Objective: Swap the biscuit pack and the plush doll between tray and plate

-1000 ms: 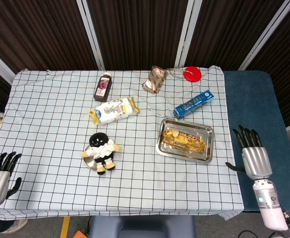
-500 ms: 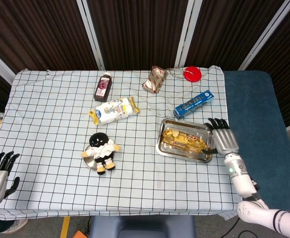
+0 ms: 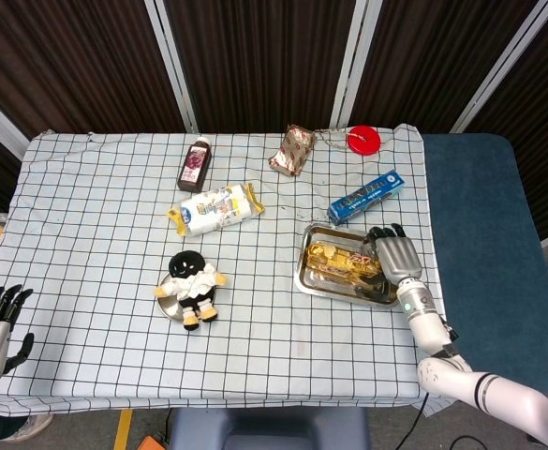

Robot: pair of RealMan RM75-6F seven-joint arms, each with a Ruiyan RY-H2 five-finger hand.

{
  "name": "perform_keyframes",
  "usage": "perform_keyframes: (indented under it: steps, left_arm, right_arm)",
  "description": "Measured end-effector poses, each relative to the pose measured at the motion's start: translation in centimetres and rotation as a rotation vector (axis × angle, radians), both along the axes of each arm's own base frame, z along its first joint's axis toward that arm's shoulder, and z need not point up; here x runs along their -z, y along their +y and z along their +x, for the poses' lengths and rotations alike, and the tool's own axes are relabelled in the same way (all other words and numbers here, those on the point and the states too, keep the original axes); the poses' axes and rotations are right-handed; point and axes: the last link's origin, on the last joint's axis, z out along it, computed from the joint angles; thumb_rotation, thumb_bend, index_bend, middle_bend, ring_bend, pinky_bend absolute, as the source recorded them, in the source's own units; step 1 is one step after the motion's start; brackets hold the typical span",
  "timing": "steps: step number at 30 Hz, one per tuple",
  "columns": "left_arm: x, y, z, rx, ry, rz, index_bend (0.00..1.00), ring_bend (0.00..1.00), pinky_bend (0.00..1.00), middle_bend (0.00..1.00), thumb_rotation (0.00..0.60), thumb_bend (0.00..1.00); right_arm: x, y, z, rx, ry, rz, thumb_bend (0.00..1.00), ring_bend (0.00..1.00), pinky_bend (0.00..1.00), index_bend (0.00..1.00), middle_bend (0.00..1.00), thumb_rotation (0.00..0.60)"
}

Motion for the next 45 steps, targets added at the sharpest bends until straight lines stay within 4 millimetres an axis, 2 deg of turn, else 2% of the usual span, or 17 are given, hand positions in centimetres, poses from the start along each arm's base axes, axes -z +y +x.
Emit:
perform_keyframes:
  steps: [9, 14, 24, 29, 38, 41, 45]
  left_arm:
    - [-0.1, 0.0, 0.0, -0.001, -0.007, -0.002, 0.14, 0.06, 0.16, 0.1, 0.6, 0.44]
    - [-0.1, 0.0, 0.0, 0.001, -0.01, -0.003, 0.14, 0.06, 0.16, 0.1, 0.6, 0.44]
    - [-0.1, 0.0, 0.1, 0.002, -0.014, -0.005, 0.15, 0.07, 0.16, 0.1, 0.6, 0.44]
    - [-0.1, 0.1, 0.1, 0.0, -0.015, -0.003, 0.16, 0.06, 0.16, 0.1, 0.6, 0.44]
    - [-0.1, 0.1, 0.1, 0.0, -0.011, -0.004, 0.16, 0.06, 0.16, 0.1, 0.6, 0.44]
    - [-0.1, 0.0, 0.0, -0.004, -0.004, -0.007, 0.16, 0.06, 0.16, 0.11, 0.6, 0.44]
    - [-0.2, 0.1, -0.1, -0.012, 0.0, -0.002, 0.16, 0.06, 0.16, 0.12, 0.6, 0.44]
  right_arm:
    - [1.4, -0.8, 1.1, -0.043, -0.038, 0.002, 0.13, 0.45, 0.48, 0.55, 0.4, 0.6]
    - [1.7, -1.1, 1.0, -0.075, -0.033, -0.019, 0.16, 0.57, 0.63, 0.66, 0.47, 0.6]
    - [1.6, -1.0, 0.7, -0.119, -0.012, -0.069, 0.28, 0.75, 0.73, 0.86, 0.63, 0.6]
    - [1.4, -0.8, 1.0, -0.146, -0.044, -0.087, 0.29, 0.77, 0.75, 0.88, 0.65, 0.6]
    - [1.1, -0.4, 3.3, -0.244, -0.148, -0.076, 0.29, 0.79, 0.77, 0.88, 0.65, 0.6]
    - [1.5, -0.6, 5.3, -0.313, -0.175, -0.068, 0.29, 0.79, 0.77, 0.88, 0.65, 0.6]
    - [2.9, -1.8, 9.3, -0.407, -0.216, -0.055, 0.29, 0.79, 0.77, 0.88, 0.65, 0.6]
